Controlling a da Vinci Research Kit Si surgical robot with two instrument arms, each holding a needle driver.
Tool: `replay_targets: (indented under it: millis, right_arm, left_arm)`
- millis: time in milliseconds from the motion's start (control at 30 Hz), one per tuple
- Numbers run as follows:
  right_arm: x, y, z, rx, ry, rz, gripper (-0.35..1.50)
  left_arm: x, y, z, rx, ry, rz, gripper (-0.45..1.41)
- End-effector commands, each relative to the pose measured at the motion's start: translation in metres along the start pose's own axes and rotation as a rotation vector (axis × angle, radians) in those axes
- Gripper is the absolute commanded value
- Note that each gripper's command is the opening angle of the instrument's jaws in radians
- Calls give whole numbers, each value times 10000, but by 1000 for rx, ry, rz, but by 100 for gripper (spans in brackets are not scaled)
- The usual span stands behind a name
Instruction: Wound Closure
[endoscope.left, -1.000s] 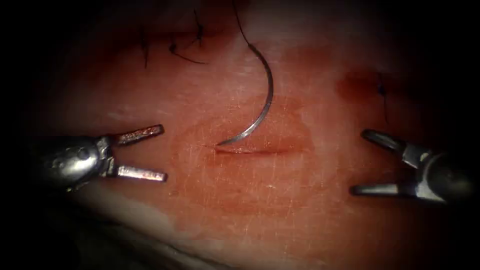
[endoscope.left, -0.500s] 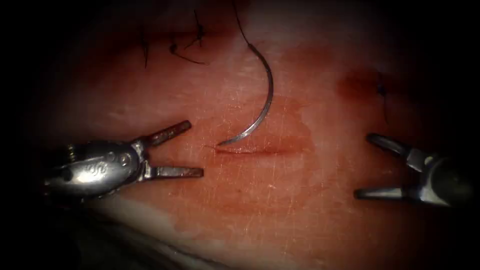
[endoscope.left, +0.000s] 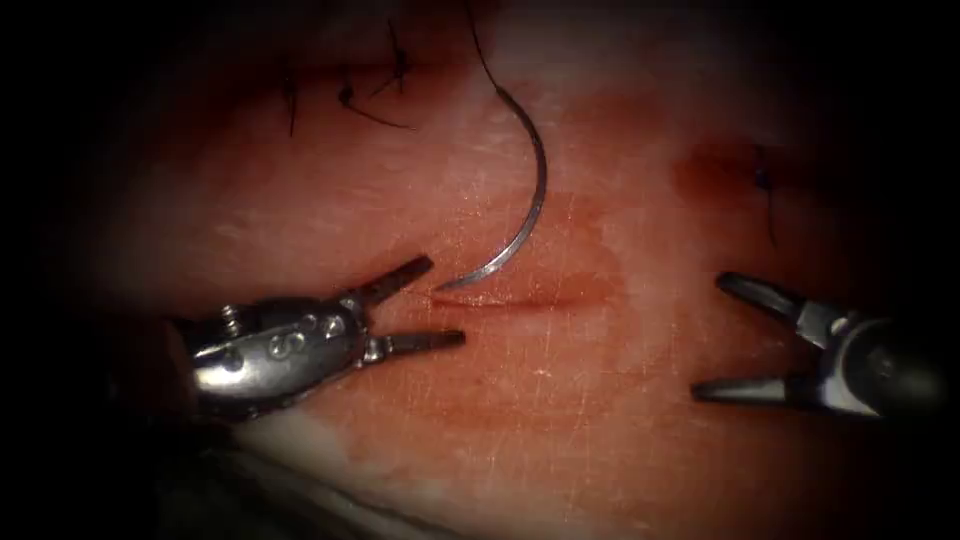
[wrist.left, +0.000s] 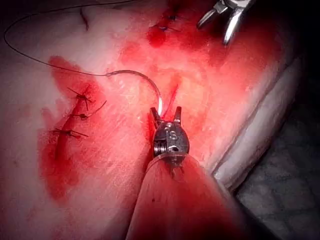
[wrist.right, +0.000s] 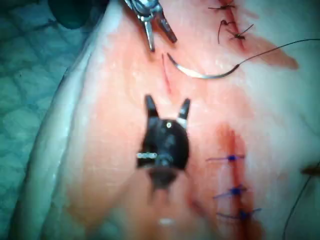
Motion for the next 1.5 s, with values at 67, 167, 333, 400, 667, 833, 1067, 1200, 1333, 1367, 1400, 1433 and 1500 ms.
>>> replay_targets:
  millis: [67, 167, 333, 400, 667, 833, 1067, 1200, 1333, 1367, 1400, 1433, 1500]
  right_arm:
    - [-3, -4, 10, 2, -1, 1, 106]
    - [-2, -4, 11, 1, -2, 2, 106]
    - [-1, -5, 13, 0, -2, 2, 106]
    - [-1, -6, 13, 0, -2, 3, 106]
    - [1, -7, 15, -2, -3, 3, 106]
    - [3, -9, 16, -3, -3, 4, 106]
    - [5, -12, 18, -4, -6, 5, 106]
    - [5, -12, 19, -4, -9, 5, 106]
    - [5, -12, 19, -4, -10, 5, 106]
    - [5, -12, 19, -4, -10, 5, 106]
    - [5, -12, 19, -4, -10, 5, 106]
    - [5, -12, 19, -4, -10, 5, 106]
    - [5, -12, 19, -4, -10, 5, 106]
  left_arm:
    - [-7, 5, 11, -9, 0, 1, 54]
    - [-10, 5, 17, -12, -4, 4, 54]
    - [-17, 4, 28, -14, -11, 11, 52]
    - [-19, 3, 31, -12, -13, 14, 49]
    - [-22, -7, 34, -16, -14, 19, -7]
    - [-23, -7, 31, -18, -14, 21, -32]
    - [-25, -9, 35, -16, -14, 23, -37]
    - [-33, -15, 44, -22, -11, 31, -35]
    - [-39, -21, 49, -23, -12, 39, -34]
    - [-40, -23, 50, -23, -11, 40, -34]
    - [-41, -25, 51, -23, -11, 36, -34]
    - [-42, -27, 52, -23, -11, 37, -34]
    - [-42, -32, 53, -23, -11, 32, -34]
